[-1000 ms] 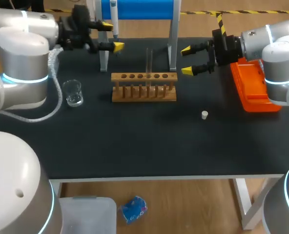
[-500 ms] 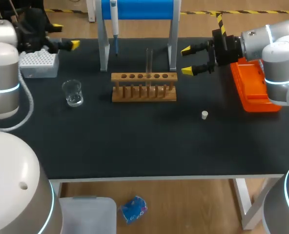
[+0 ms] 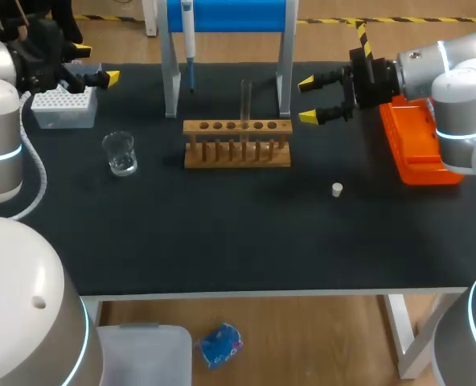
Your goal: Invert the test tube, pick up the pipette, mount the tip to pipette, aspirate from beaker and dispense into the tube, eject the tip, return the pipette, and cap with the stopper.
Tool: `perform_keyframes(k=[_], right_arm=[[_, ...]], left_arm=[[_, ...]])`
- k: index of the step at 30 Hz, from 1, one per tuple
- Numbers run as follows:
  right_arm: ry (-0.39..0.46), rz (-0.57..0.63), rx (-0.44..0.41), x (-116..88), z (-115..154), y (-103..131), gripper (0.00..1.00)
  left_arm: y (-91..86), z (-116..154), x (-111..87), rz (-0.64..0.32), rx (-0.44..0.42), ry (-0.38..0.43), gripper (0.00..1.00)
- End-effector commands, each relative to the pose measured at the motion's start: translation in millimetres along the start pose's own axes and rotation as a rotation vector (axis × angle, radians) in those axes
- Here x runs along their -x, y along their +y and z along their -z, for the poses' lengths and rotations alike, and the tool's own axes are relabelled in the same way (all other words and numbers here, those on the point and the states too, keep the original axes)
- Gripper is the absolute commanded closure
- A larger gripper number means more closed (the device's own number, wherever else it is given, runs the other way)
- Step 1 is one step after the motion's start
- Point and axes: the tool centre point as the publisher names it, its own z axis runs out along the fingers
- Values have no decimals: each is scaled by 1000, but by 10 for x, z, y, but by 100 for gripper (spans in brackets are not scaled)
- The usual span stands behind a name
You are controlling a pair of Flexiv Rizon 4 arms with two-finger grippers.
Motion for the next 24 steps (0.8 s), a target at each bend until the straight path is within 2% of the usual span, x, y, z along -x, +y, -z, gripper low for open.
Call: perform_keyframes(k=[1,6,16,20,24], right_arm=[[-1,1,-1,-6,4,-1,0],[-1,1,-1,-6,4,-1,0],[-1,1,-1,-6,4,-1,0],[-1,1,-1,-6,4,-1,0],[-1,1,-1,-6,4,-1,0]], left_arm=[[7,2,-2,-1,-2,0,0],[7,2,-2,-1,-2,0,0],[581,67,986,153,35,-222,0],[816,-17,1359,211,116,-339,0],[978,-152,1591,270,210,-429,0]])
